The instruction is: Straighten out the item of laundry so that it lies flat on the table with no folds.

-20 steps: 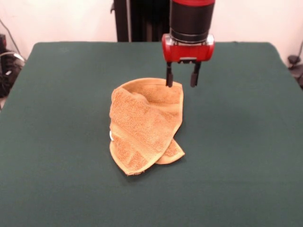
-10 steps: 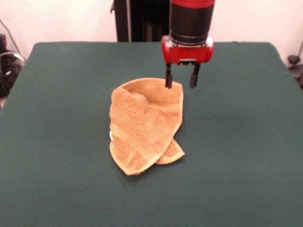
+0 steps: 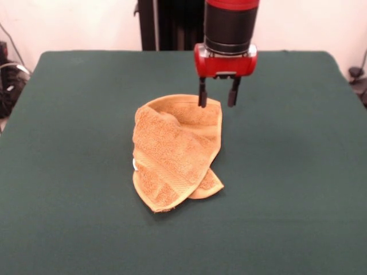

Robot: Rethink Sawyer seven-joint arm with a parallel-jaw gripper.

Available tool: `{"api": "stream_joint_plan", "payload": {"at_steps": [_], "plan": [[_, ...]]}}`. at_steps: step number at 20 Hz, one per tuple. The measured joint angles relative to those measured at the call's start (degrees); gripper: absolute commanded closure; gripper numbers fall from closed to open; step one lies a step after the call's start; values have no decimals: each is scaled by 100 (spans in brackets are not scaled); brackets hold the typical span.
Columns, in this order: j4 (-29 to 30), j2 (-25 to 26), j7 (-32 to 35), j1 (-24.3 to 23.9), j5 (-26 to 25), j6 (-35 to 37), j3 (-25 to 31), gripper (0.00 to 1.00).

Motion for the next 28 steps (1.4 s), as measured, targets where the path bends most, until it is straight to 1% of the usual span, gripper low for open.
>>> {"api": "stream_joint_plan", "payload": {"at_steps": [16,21,28], "plan": [[-61,22,0,-9,-1,1,1,0],[-179,51,0,-18,-1,72,2,0],[-444,242,0,-110,-1,323,2,0]]}}
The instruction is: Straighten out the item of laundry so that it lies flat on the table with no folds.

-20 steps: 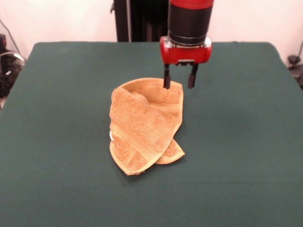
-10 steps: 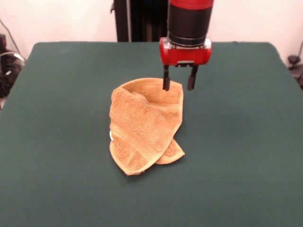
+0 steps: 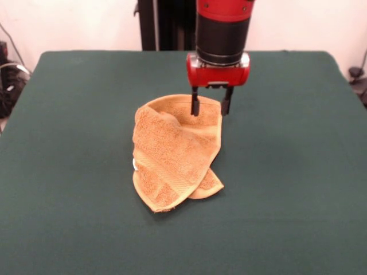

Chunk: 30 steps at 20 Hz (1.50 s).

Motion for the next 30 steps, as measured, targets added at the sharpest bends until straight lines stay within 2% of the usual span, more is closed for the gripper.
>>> {"api": "stream_joint_plan", "payload": {"at_steps": [30], "plan": [[-138,53,0,-28,-1,89,0,0]]}}
